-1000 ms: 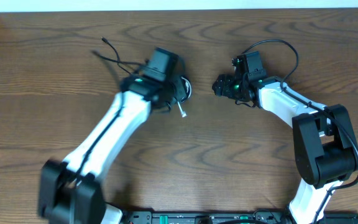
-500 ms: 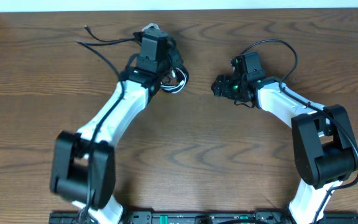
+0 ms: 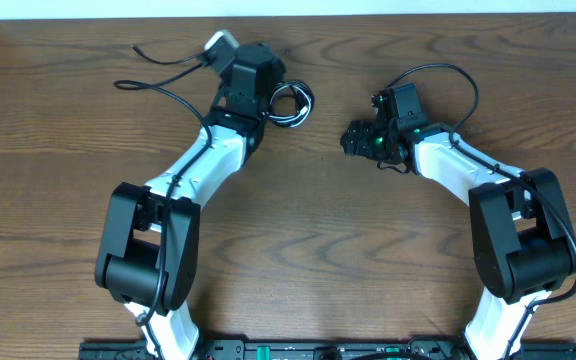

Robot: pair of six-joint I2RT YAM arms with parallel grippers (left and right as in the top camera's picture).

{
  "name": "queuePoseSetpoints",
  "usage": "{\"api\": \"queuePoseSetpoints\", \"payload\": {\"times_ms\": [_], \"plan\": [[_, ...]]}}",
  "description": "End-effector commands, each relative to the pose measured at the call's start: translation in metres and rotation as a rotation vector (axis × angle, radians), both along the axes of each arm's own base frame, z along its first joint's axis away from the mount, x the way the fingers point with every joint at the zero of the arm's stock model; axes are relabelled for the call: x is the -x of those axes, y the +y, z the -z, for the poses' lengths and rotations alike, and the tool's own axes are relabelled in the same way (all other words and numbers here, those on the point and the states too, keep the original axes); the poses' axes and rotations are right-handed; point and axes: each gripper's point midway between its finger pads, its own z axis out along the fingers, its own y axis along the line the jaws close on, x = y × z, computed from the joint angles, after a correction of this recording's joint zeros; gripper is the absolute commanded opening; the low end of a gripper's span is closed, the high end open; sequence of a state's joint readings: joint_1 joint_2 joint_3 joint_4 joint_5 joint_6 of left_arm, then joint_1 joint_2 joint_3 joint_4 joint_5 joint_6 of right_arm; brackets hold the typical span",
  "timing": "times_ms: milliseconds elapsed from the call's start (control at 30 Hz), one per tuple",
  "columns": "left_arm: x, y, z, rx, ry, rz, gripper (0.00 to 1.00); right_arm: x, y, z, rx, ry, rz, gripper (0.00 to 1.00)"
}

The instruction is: Untangle cables

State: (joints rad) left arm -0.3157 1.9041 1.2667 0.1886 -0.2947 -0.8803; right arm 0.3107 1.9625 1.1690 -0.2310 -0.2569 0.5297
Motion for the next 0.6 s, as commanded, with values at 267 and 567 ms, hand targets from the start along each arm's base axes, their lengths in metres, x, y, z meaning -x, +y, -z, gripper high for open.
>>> {"api": "queuePoseSetpoints", "payload": {"times_ms": [267,567], "plan": [[0.047,0.063,0.056,-0.31,0.354,-0.03,0.96,0.001,0.003,-0.01,0.01,-0.03,-0.018,0.72],[0.052,0.025,0.006,-0.364,0.277,0.299,0.97,0.0,0.003,-0.01,0.011,-0.033,-0.016,0.72]]}}
